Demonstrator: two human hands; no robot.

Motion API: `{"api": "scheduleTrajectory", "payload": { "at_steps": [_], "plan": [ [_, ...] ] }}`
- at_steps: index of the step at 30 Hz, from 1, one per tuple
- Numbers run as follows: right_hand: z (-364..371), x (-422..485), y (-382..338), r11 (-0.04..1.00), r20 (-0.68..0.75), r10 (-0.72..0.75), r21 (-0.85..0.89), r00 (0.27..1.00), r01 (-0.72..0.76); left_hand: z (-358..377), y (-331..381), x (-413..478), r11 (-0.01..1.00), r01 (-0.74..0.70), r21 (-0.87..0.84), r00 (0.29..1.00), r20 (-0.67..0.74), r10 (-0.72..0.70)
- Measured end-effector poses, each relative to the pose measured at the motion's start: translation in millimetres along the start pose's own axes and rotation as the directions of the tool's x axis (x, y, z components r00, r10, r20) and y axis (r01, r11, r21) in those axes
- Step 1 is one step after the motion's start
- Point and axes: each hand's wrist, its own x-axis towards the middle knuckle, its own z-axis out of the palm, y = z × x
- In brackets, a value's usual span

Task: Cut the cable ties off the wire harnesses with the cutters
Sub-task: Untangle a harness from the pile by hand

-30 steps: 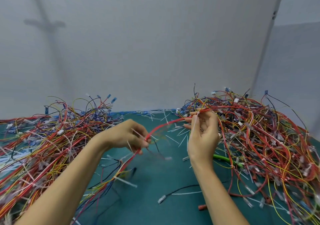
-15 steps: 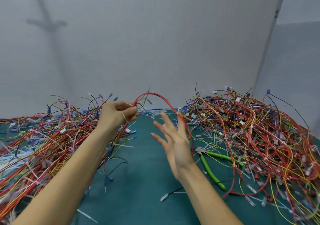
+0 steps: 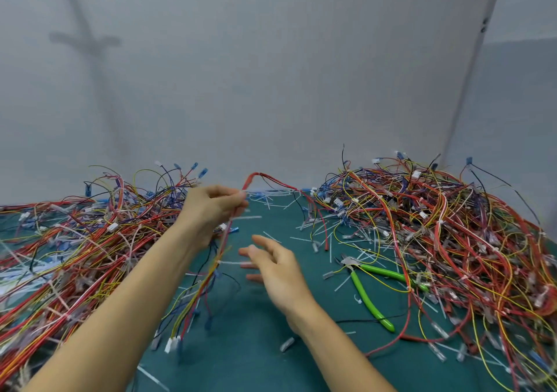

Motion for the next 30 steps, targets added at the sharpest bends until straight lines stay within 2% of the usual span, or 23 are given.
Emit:
{"api": "scheduleTrajectory", "payload": {
  "at_steps": [3, 6, 7, 9, 11, 13, 15, 17, 20, 23, 25, 26, 28, 30],
  "plan": [
    [0.0, 1.6, 1.2, 0.995, 0.0, 0.013, 0.103, 1.0, -0.013, 4.2, -1.8, -8.8, 0.983, 0.038, 0.181, 0.97, 0.23, -0.08],
    [-2.7, 1.8, 3.5, 0.994, -0.072, 0.02, 0.111, 0.997, -0.012, 5.2, -0.9, -13.8, 0.932, -0.05, 0.358, 0.897, 0.427, -0.116],
    [-3.5, 2.0, 4.2, 0.993, -0.095, 0.027, 0.116, 0.995, -0.015, 5.7, -0.8, -14.2, 0.934, -0.07, 0.351, 0.89, 0.444, -0.101],
    [-6.9, 4.1, 5.3, 0.99, -0.152, 0.028, 0.14, 0.988, -0.006, 4.2, -1.3, -12.4, 0.95, -0.072, 0.304, 0.919, 0.39, -0.055],
    [-13.3, 8.7, 5.3, 0.991, -0.219, 0.014, 0.136, 0.976, 0.016, -1.3, -3.9, -7.3, 0.919, -0.098, 0.382, 0.949, 0.314, -0.029],
    [-20.8, 12.5, 4.6, 0.992, -0.245, 0.006, 0.126, 0.97, 0.026, -9.9, -7.9, -2.2, 0.821, -0.123, 0.557, 0.938, 0.335, -0.087],
    [-27.9, 15.1, 3.9, 0.99, -0.235, 0.011, 0.142, 0.972, 0.023, -18.1, -13.9, -0.1, 0.747, -0.1, 0.658, 0.887, 0.399, -0.233],
    [-33.2, 16.5, 2.2, 0.985, -0.218, 0.018, 0.173, 0.976, 0.02, -23.5, -20.7, -0.1, 0.779, -0.046, 0.625, 0.819, 0.47, -0.329],
    [-37.4, 16.5, -1.2, 0.97, -0.21, 0.031, 0.241, 0.977, 0.021, -26.1, -26.7, -3.6, 0.844, 0.006, 0.537, 0.756, 0.55, -0.355],
    [-41.0, 16.4, -3.8, 0.935, -0.186, 0.056, 0.353, 0.981, 0.014, -24.6, -30.9, -7.8, 0.891, 0.11, 0.441, 0.785, 0.511, -0.351],
    [-42.5, 16.1, -6.3, 0.903, -0.157, 0.07, 0.431, 0.985, 0.004, -26.2, -32.4, -10.5, 0.882, 0.143, 0.448, 0.816, 0.451, -0.362],
    [-43.0, 16.1, -7.6, 0.88, -0.139, 0.072, 0.476, 0.988, 0.003, -28.1, -32.3, -12.3, 0.869, 0.155, 0.47, 0.8, 0.457, -0.39],
    [-44.2, 16.3, -9.8, 0.839, -0.106, 0.059, 0.543, 0.993, 0.008, -31.2, -33.1, -15.9, 0.867, 0.186, 0.463, 0.707, 0.549, -0.445],
    [-43.9, 15.8, -11.4, 0.837, -0.081, 0.032, 0.547, 0.996, 0.017, -31.6, -33.7, -20.7, 0.901, 0.184, 0.392, 0.66, 0.63, -0.409]
  ]
}}
